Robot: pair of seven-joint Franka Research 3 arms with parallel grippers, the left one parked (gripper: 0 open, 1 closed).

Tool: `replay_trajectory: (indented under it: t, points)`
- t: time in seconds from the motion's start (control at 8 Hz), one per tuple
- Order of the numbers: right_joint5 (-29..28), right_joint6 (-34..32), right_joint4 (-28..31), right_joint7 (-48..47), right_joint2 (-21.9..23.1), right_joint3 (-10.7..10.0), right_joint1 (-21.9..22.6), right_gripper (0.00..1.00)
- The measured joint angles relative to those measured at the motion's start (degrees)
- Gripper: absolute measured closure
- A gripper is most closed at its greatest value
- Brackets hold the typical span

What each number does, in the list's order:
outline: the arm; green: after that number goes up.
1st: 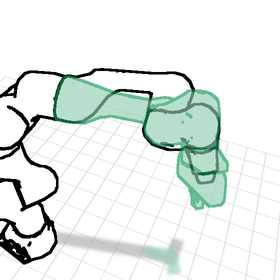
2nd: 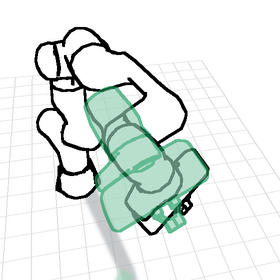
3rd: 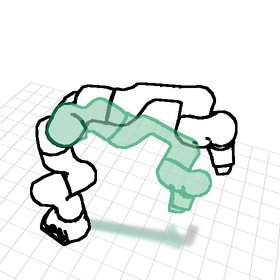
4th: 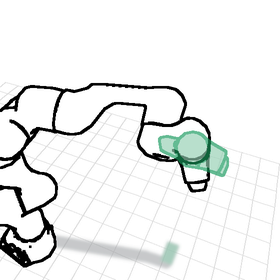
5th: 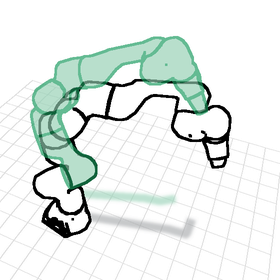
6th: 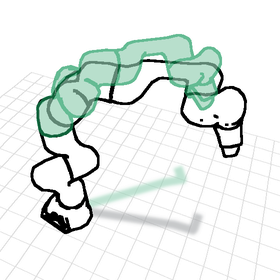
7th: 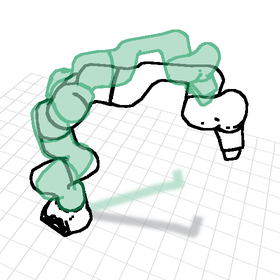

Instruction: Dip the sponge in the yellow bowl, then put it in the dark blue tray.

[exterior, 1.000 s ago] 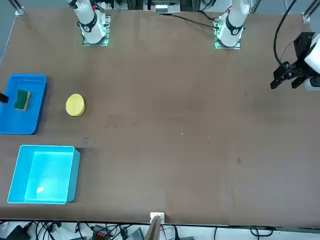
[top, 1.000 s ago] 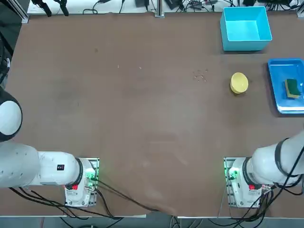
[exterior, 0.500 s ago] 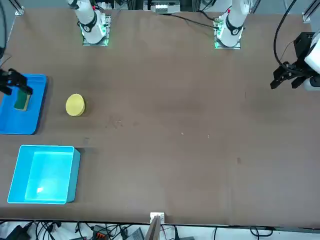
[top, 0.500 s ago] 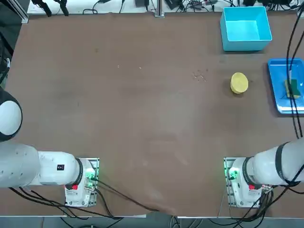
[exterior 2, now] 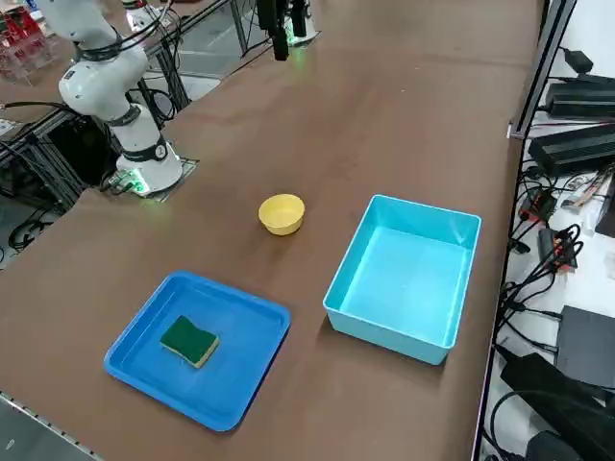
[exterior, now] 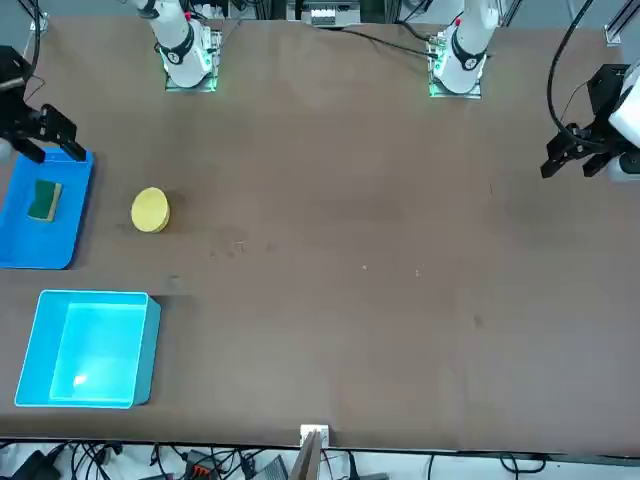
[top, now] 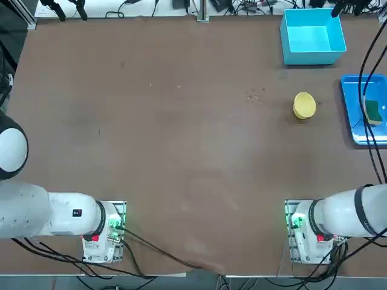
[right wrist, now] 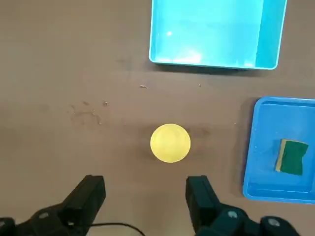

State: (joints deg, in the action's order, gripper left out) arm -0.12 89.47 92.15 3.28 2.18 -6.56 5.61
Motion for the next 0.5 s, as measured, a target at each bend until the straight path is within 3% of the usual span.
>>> replay_trajectory:
  t: [0.5]
  points:
    - [-0.02, 0.16, 0.02, -0.01, -0.03, -0.01, 0.08, 0.00]
